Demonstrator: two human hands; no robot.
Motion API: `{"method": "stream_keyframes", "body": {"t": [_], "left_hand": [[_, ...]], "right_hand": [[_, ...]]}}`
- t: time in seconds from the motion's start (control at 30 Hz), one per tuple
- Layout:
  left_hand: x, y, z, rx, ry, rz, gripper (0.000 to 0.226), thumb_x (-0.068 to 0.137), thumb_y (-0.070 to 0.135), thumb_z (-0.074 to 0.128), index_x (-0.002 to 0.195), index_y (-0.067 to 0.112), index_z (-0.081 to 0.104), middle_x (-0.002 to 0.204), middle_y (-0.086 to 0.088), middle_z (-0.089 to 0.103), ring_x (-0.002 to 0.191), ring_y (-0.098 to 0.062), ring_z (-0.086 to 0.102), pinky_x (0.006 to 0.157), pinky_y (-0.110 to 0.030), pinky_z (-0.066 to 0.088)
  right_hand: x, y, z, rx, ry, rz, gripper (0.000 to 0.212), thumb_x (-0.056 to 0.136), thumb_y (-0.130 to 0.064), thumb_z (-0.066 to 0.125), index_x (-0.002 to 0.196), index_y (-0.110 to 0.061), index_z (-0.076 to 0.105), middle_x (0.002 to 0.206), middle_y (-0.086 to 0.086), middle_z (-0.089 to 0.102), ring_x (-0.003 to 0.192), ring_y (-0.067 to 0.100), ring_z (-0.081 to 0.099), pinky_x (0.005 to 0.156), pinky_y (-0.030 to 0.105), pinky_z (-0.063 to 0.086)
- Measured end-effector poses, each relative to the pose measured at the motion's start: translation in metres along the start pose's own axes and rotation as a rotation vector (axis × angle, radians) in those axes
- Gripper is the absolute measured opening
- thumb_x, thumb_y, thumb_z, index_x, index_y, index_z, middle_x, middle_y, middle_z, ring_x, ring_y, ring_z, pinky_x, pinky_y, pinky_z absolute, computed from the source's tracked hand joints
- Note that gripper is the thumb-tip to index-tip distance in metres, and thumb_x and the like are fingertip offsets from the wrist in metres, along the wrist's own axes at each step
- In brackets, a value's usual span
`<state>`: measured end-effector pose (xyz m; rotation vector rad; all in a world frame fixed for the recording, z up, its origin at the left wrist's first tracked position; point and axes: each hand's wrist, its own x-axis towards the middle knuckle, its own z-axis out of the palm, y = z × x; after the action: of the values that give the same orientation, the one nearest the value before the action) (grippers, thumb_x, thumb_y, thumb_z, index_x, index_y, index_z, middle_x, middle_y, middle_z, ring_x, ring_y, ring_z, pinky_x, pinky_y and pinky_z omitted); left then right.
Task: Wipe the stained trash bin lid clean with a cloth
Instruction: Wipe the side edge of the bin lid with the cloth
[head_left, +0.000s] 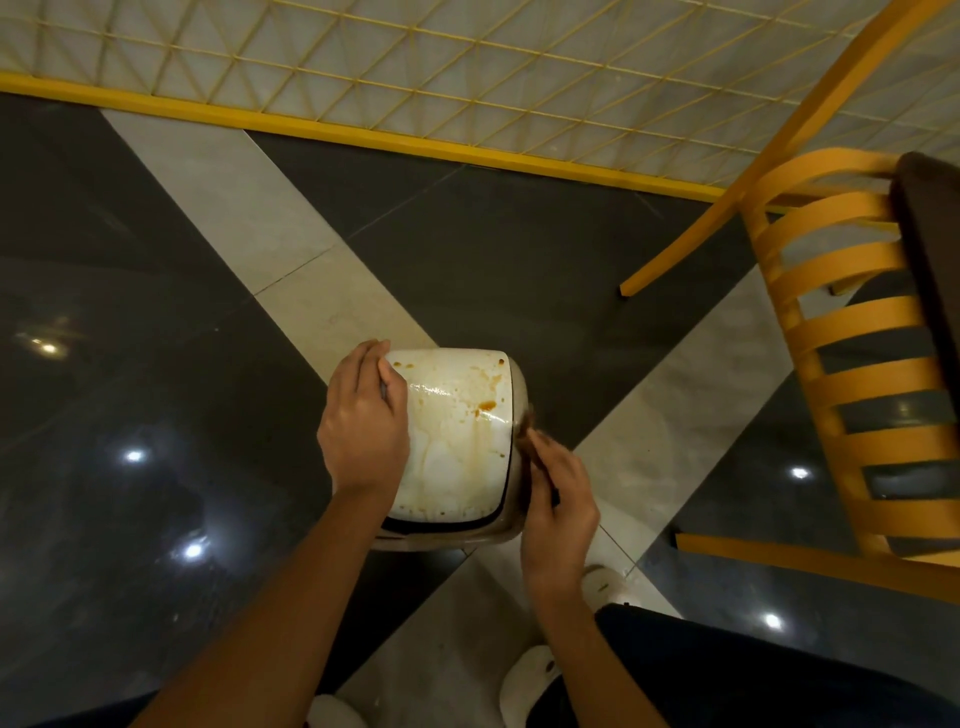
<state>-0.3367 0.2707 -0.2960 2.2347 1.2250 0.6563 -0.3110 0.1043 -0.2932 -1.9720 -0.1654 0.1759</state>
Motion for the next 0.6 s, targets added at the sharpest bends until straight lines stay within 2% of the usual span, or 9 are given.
{"method": "stream_keyframes", "body": {"t": [0.1, 0.3, 0.47, 0.53, 0.6], "left_hand": [[0.000, 0.001, 0.000, 0.000, -0.005, 0.003, 0.037, 0.096, 0.026, 0.035, 0.117, 0.012, 0.062, 0.120, -0.006, 0.062, 0.109, -0.022, 0.058, 0.080, -0.035, 0.051], [0.000, 0.001, -0.001, -0.008, 0.004, -0.006, 0.035, 0.096, 0.024, 0.037, 0.117, 0.012, 0.062, 0.120, -0.005, 0.062, 0.109, -0.021, 0.058, 0.081, -0.033, 0.049], [0.000, 0.000, 0.000, -0.003, 0.006, 0.002, 0.033, 0.096, 0.022, 0.039, 0.116, 0.011, 0.063, 0.118, -0.007, 0.063, 0.107, -0.022, 0.059, 0.080, -0.034, 0.050], [0.000, -0.001, -0.001, 0.000, 0.005, 0.005, 0.034, 0.096, 0.023, 0.038, 0.116, 0.011, 0.063, 0.118, -0.006, 0.063, 0.107, -0.022, 0.059, 0.079, -0.034, 0.051], [0.000, -0.001, 0.000, 0.004, 0.002, 0.009, 0.035, 0.096, 0.024, 0.036, 0.116, 0.011, 0.063, 0.118, -0.006, 0.063, 0.107, -0.021, 0.059, 0.079, -0.034, 0.051]], "right_hand": [[-0.009, 0.005, -0.003, 0.039, 0.019, 0.032, 0.037, 0.088, 0.006, 0.050, 0.114, -0.018, 0.063, 0.116, 0.003, 0.063, 0.110, 0.009, 0.057, 0.098, 0.026, 0.046], [0.012, -0.008, 0.004, 0.004, -0.003, 0.028, 0.034, 0.090, 0.002, 0.050, 0.115, -0.015, 0.065, 0.119, -0.001, 0.060, 0.111, 0.006, 0.055, 0.098, 0.021, 0.046], [-0.041, 0.010, 0.000, 0.024, 0.055, 0.113, 0.048, 0.086, 0.009, 0.052, 0.110, -0.033, 0.057, 0.116, -0.006, 0.058, 0.109, -0.003, 0.053, 0.095, 0.007, 0.040], [-0.054, 0.011, 0.000, 0.025, 0.072, 0.153, 0.046, 0.086, 0.010, 0.052, 0.109, -0.029, 0.058, 0.113, -0.003, 0.058, 0.105, -0.001, 0.055, 0.091, 0.003, 0.038], [-0.047, 0.006, 0.001, 0.064, 0.079, 0.197, 0.039, 0.088, 0.008, 0.051, 0.108, -0.024, 0.060, 0.109, -0.004, 0.059, 0.102, -0.006, 0.054, 0.087, 0.000, 0.038]]}}
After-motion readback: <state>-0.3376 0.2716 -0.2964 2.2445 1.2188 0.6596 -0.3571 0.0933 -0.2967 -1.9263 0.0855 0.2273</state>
